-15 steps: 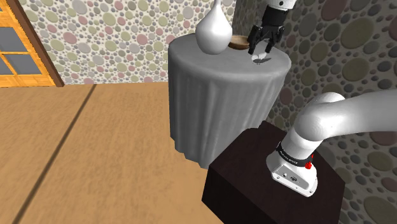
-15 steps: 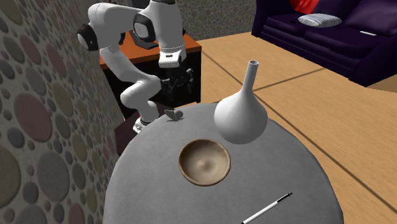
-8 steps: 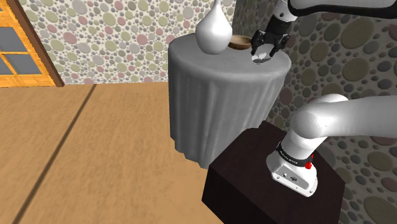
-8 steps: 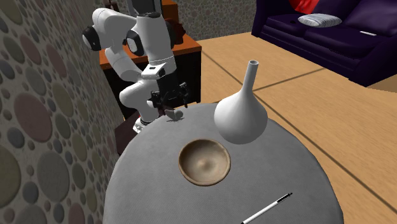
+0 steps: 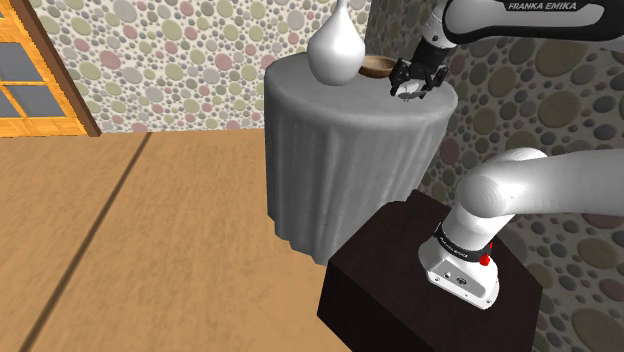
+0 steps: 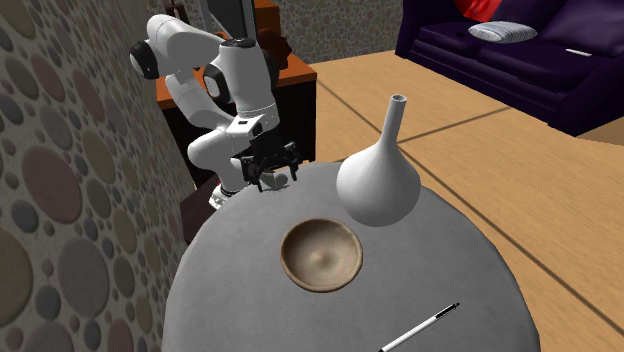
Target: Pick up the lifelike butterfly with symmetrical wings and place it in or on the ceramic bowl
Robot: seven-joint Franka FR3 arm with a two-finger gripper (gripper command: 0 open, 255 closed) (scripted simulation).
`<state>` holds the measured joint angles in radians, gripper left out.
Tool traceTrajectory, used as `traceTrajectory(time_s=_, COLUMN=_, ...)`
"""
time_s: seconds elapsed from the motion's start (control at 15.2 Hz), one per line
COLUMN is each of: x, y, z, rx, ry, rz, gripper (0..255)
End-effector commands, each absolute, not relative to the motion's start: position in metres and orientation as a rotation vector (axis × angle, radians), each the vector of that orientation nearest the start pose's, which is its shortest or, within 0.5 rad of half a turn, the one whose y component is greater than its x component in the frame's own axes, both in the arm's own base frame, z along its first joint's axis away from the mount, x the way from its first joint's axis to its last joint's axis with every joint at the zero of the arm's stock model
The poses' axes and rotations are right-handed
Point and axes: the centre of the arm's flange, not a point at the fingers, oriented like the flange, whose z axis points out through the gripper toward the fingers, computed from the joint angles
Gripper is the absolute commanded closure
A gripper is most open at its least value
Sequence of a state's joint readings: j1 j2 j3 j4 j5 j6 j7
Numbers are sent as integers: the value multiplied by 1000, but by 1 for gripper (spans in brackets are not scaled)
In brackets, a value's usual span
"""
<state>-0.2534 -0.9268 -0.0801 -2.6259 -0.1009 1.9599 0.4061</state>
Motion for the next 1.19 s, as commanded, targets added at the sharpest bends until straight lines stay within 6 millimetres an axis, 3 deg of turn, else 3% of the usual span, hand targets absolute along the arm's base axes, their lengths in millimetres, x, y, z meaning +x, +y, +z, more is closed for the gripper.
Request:
traceTrajectory(time_s=0.0, x=282, y=-109, z=539, rx=-2950, ry=1060, rz=-412, gripper=0)
traceTrajectory(time_s=0.26, x=282, y=-109, z=539, rx=-2950, ry=1060, rz=-412, gripper=0)
traceTrajectory(time_s=0.33, x=282, y=-109, z=539, rx=-2950, ry=1060, rz=-412, gripper=255)
traceTrajectory(time_s=0.92, x=282, y=-109, z=539, rx=-2950, ry=1060, rz=-412, gripper=255)
traceTrajectory(time_s=1.12, x=282, y=-109, z=555, rx=-2950, ry=1060, rz=-412, gripper=255)
